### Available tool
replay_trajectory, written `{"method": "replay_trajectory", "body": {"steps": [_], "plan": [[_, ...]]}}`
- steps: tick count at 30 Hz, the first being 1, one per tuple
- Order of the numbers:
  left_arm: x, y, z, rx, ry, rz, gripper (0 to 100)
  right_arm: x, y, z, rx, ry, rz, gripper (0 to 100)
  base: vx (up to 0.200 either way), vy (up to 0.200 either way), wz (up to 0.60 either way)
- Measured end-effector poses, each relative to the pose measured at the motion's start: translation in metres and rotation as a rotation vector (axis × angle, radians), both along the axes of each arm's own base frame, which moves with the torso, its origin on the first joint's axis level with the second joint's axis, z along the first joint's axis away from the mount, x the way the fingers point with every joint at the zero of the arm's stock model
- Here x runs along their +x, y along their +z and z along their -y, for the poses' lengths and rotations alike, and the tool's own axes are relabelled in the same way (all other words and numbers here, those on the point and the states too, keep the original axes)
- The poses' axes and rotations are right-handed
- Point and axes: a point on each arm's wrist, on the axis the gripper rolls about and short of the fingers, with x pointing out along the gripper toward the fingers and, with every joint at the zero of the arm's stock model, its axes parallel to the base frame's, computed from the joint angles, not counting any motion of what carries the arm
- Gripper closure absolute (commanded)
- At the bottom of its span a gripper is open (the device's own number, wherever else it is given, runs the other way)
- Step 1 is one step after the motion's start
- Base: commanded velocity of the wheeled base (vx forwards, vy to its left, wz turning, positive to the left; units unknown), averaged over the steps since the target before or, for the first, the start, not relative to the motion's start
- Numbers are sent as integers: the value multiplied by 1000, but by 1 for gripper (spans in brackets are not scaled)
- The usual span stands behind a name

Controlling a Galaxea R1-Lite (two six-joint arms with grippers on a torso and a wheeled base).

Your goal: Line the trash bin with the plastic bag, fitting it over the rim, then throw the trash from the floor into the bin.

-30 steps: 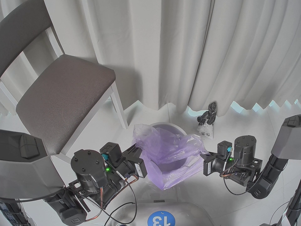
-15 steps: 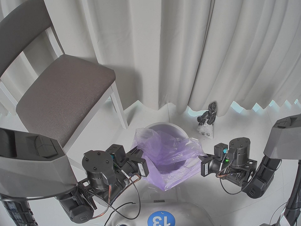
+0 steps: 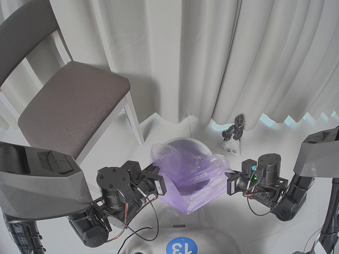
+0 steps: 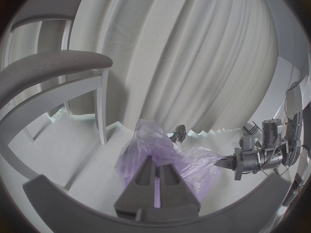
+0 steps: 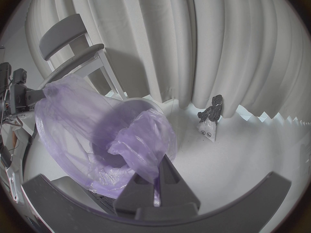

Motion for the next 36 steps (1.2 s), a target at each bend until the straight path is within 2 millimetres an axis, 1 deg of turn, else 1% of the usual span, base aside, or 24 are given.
{"method": "replay_trajectory", "body": {"steps": [11, 18, 30, 36], "plan": [[8, -1, -5, -10, 22, -3, 100, 17, 4, 22, -14, -73, 35, 100, 0, 0, 0], [17, -2, -1, -73, 36, -8, 100, 32, 6, 38, -12, -128, 55, 100, 0, 0, 0], [33, -10, -1, -116, 68, -23, 100, 41, 5, 49, -15, -165, 64, 100, 0, 0, 0], [39, -18, -8, -107, 58, -47, 100, 50, 2, 56, -13, -191, 71, 100, 0, 0, 0]]}}
